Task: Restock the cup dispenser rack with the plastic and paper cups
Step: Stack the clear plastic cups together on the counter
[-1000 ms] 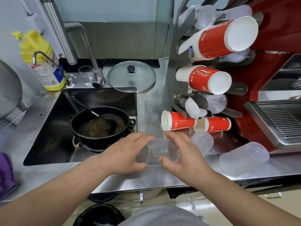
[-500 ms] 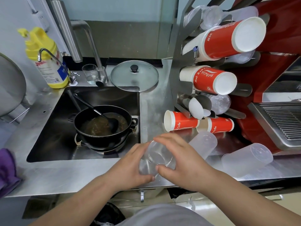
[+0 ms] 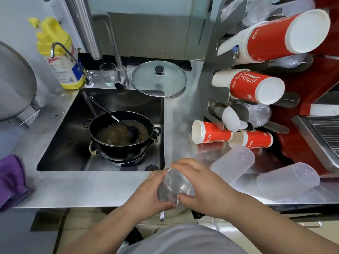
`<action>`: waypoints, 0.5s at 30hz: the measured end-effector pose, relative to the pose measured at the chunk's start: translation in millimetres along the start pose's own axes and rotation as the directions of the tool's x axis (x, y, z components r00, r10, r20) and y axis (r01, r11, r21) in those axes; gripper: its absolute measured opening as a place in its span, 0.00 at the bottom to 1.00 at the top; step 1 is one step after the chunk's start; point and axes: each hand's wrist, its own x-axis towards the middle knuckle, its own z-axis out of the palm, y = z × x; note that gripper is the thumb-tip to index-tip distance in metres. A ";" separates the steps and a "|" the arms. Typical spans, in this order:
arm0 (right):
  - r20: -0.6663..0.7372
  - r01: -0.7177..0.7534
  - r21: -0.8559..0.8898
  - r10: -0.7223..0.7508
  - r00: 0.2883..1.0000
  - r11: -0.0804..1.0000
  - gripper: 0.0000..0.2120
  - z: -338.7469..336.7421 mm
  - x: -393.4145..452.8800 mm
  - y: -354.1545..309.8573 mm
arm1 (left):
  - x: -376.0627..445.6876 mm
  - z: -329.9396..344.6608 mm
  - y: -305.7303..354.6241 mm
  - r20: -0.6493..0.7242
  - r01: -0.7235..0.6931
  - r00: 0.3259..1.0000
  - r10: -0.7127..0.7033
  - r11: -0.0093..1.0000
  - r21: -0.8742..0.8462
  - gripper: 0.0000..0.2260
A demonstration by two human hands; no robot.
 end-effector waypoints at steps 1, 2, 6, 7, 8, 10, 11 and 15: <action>0.004 -0.004 -0.002 0.004 1.000 1.000 0.35 -0.2 0.7 0.1 | 0.0 0.2 -0.9 -0.001 -0.002 1.000 0.002 1.000 0.002 0.36; 0.007 -0.008 0.000 0.008 1.000 1.000 0.35 -1.1 1.4 0.1 | -0.1 0.1 -1.9 0.005 -0.005 1.000 0.005 1.000 0.004 0.37; 0.032 -0.023 -0.005 0.024 0.999 1.000 0.34 -6.4 4.7 -1.0 | -2.0 -4.8 -6.4 0.058 -0.032 0.998 0.033 0.999 -0.019 0.38; 0.039 -0.027 -0.011 0.028 0.999 1.000 0.34 -7.2 5.2 -1.3 | -1.9 -6.5 -7.2 0.060 -0.046 0.997 0.046 0.999 -0.013 0.38; 0.045 -0.033 -0.016 0.034 0.998 0.999 0.34 -7.8 5.8 -1.4 | -1.6 -8.1 -7.6 0.059 -0.057 0.997 0.057 0.998 -0.001 0.37; 0.049 -0.037 -0.020 0.038 0.998 0.999 0.34 -8.4 6.4 -1.8 | -0.6 -11.1 -7.4 0.056 -0.064 0.996 0.063 0.998 0.021 0.34; 0.048 -0.039 -0.019 0.039 0.998 0.999 0.34 -8.5 6.5 -2.2 | -0.1 -12.4 -7.0 0.058 -0.062 0.996 0.061 0.998 0.028 0.34; 0.055 -0.048 -0.010 0.049 0.997 0.999 0.35 -7.9 5.8 -2.7 | 0.8 -13.4 -7.7 0.064 -0.050 0.997 0.047 0.998 0.048 0.34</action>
